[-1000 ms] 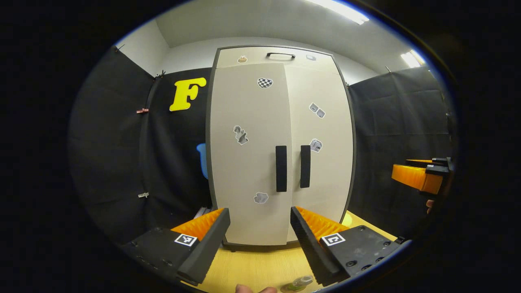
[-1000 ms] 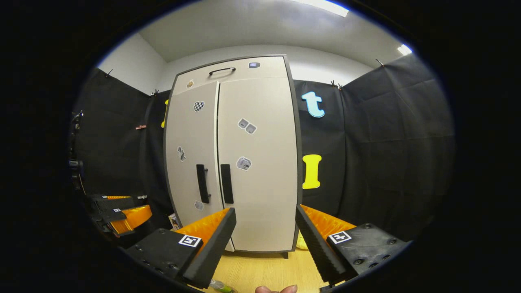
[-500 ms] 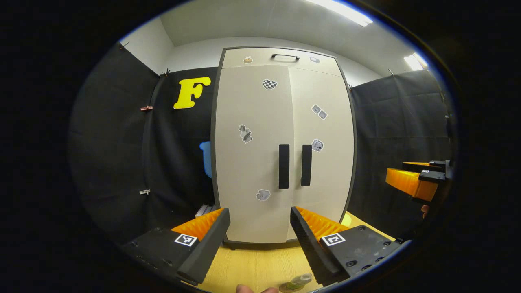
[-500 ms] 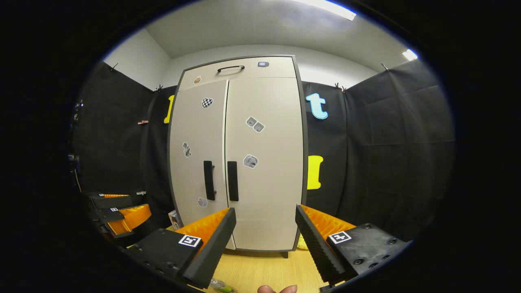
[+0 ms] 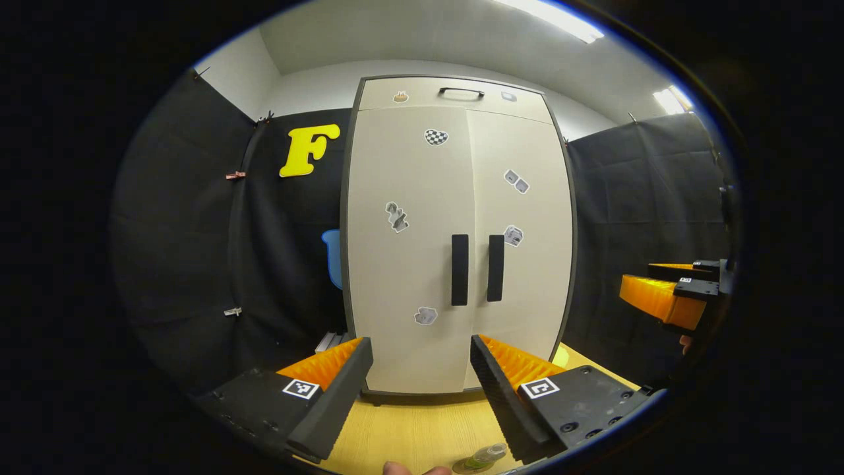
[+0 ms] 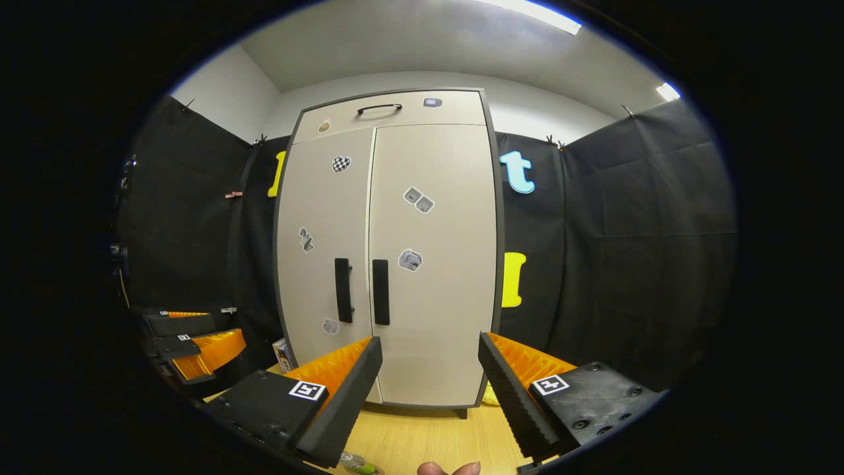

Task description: Grasp the bottle in the cabinet with the left hand and place it on the coaster, then close the right door with the right hand and the left door with the left hand.

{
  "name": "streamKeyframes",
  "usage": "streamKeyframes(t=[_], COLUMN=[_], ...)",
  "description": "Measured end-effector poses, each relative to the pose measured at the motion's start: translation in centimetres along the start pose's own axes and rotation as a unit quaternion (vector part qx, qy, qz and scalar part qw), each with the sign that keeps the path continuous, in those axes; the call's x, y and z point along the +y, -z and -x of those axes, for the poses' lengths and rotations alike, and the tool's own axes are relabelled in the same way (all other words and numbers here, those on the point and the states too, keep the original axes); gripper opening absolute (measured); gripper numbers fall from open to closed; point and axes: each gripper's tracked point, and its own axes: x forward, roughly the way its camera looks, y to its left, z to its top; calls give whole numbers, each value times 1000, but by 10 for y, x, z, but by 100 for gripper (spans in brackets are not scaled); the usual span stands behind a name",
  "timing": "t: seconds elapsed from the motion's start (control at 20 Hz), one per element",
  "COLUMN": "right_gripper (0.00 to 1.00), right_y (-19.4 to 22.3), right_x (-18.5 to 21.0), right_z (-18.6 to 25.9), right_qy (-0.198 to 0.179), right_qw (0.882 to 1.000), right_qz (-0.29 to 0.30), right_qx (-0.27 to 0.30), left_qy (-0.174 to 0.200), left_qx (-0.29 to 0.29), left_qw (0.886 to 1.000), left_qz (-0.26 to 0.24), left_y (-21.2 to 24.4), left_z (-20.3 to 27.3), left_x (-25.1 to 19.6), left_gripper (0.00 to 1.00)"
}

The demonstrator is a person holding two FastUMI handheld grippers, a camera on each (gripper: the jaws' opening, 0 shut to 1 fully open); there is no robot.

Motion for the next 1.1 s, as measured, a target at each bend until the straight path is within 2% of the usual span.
streamKeyframes(t=[0.45,1.1], right_gripper=[97,96], right_y=[0,0], right_x=[-10,-6], right_z=[1,3], right_qy=[12,4], right_qw=[1000,1000], right_qz=[3,6], right_qx=[0,0], left_qy=[2,0], left_qx=[1,4], left_qw=[1000,1000], left_qz=[3,1], left_y=[1,3], left_z=[-4,0], left_x=[-2,-3], left_gripper=[95,95])
